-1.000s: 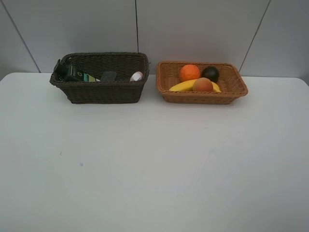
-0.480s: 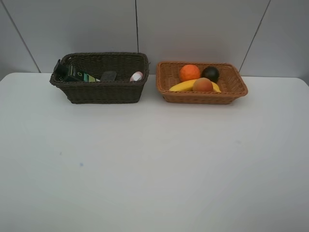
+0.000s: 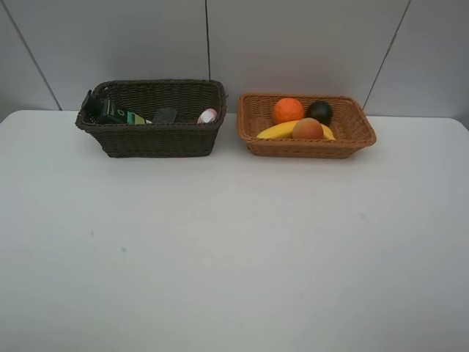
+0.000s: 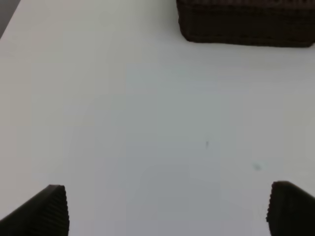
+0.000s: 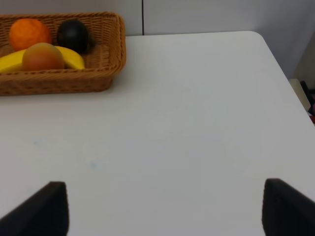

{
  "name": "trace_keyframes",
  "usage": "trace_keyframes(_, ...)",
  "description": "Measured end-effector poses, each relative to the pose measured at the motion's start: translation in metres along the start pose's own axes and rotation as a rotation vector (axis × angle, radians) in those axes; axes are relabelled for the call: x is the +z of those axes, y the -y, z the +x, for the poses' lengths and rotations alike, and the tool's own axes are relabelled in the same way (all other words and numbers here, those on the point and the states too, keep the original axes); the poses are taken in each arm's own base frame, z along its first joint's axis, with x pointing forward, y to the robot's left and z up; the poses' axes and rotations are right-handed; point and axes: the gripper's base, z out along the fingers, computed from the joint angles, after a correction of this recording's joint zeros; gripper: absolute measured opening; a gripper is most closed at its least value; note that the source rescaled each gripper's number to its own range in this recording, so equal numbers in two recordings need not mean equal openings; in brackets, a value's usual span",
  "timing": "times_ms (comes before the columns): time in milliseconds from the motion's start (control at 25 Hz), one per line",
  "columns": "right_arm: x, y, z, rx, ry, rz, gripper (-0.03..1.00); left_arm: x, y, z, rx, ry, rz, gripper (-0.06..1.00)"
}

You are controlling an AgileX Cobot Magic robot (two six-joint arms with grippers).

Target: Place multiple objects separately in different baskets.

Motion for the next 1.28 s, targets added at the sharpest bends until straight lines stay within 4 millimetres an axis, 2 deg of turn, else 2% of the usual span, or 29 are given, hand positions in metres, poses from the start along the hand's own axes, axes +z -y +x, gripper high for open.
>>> trace_keyframes(1280, 0.0000, 0.0000, 0.0000, 0.000, 0.000, 0.000, 0.98, 0.0022, 0.0001, 0.0006, 0.000, 0.004, 0.002, 1.00)
